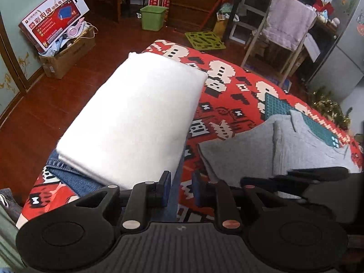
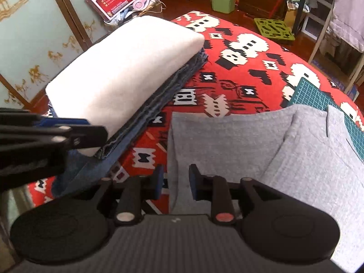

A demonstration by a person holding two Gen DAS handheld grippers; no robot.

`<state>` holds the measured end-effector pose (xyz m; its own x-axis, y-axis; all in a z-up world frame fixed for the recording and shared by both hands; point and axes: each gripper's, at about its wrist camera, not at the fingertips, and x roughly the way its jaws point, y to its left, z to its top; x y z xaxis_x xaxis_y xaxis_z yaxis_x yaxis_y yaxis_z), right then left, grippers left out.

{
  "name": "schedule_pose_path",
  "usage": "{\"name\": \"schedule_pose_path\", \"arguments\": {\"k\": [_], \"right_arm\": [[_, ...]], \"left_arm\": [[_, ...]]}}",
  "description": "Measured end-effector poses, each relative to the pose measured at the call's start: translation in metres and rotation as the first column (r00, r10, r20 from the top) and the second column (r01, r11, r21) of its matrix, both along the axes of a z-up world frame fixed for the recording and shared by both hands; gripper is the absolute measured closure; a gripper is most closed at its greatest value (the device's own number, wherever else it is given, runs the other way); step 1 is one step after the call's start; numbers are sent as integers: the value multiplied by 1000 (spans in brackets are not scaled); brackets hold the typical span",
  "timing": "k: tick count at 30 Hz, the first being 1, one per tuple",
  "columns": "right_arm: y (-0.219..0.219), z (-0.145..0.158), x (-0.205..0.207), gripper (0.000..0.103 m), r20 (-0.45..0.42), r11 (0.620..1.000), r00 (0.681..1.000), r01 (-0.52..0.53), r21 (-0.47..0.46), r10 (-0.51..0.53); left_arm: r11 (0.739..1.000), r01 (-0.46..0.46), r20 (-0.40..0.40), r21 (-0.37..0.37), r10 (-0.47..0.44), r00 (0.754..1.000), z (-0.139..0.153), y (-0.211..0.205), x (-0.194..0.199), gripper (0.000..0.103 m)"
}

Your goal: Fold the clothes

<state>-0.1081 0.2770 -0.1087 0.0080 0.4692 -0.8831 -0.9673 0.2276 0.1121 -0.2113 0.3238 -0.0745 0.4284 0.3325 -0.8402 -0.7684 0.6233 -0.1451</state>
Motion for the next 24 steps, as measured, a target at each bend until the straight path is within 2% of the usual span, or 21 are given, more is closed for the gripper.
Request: {"name": "schedule_pose_path", "arguments": {"k": [1, 5, 9, 13, 15, 16, 17, 24], "right_arm": [[2, -1, -2, 67, 12, 1000, 1000, 3, -4, -3], [8, -7, -12, 66, 52, 1000, 999, -7, -24, 8], [13, -14, -16, 68, 83, 999, 996, -13, -49, 17], [15, -19, -18, 71, 112, 998, 994, -10, -59, 16], [16, -19, -18, 81, 120, 998, 993, -7, -57, 14], [16, -19, -17, 92, 124, 998, 992, 1, -59, 6], [16, -19, -15, 97, 123, 998, 992, 13, -59, -5], [5, 3, 7, 99, 79, 996, 994, 82, -19, -80]], "left_arm": [[1000, 4, 3, 5, -4, 1000, 1, -1, -2, 83], [1000, -1, 17, 23, 1, 1000, 5, -1, -12, 83], [998, -43, 25, 44, 42, 999, 7, 3, -24, 83], [998, -54, 35, 33, 53, 998, 7, 6, -33, 83], [998, -55, 38, 36, 54, 998, 8, 7, -35, 83], [998, -56, 40, 38, 55, 998, 8, 7, -36, 83], [998, -58, 43, 38, 56, 998, 9, 7, -37, 83], [999, -31, 79, 23, 29, 996, 16, 4, -31, 83]]}}
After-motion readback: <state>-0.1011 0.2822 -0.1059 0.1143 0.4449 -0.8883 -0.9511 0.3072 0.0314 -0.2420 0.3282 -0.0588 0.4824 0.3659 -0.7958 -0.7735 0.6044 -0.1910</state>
